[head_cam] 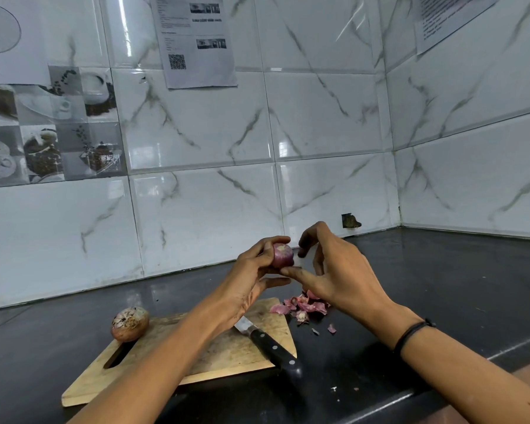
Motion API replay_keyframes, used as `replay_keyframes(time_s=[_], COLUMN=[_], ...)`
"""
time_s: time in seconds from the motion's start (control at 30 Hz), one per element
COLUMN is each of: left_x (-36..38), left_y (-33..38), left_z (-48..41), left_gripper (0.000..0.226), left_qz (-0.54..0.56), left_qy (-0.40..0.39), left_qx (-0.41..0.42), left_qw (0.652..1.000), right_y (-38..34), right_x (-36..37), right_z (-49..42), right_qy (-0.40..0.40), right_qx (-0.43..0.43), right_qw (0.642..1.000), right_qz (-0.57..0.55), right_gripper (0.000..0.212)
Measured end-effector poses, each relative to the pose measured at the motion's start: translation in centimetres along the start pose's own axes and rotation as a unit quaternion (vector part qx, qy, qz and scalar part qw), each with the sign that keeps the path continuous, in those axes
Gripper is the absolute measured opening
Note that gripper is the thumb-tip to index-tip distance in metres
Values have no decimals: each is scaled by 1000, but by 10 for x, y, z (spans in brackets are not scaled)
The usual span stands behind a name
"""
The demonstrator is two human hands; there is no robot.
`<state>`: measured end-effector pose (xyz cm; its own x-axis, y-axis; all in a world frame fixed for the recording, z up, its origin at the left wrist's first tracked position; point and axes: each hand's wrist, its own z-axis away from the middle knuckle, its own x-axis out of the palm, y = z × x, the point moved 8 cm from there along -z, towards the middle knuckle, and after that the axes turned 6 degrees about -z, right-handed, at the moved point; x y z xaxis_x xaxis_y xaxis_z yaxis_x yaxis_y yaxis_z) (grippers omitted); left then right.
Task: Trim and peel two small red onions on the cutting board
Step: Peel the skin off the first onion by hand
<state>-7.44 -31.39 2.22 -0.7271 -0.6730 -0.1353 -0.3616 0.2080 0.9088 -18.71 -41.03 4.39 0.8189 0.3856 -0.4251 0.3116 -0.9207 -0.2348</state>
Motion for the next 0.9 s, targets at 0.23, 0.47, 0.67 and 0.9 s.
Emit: replay_keyframes(time_s=[0.23, 0.47, 0.67, 0.9], left_x=[4, 8, 6, 5], left_y=[3, -4, 0, 1], left_z=[0, -2, -2, -2], left_gripper=[28, 27, 27, 31], left_qz=[0, -13, -13, -30], left_qy=[-11, -10, -15, -11], left_qx=[9, 7, 17, 20], left_qw=[1000, 1000, 1000, 999], right_y=[-9, -5, -6, -1], right_x=[4, 6, 7, 0], right_z=[-2, -1, -2, -2], right_qy=[-4, -14, -6, 13], right_qx=[-30, -37, -28, -4], right_qw=[1000, 999, 999, 1000], right_qz=[-8, 6, 14, -20], right_gripper=[49, 46, 44, 54])
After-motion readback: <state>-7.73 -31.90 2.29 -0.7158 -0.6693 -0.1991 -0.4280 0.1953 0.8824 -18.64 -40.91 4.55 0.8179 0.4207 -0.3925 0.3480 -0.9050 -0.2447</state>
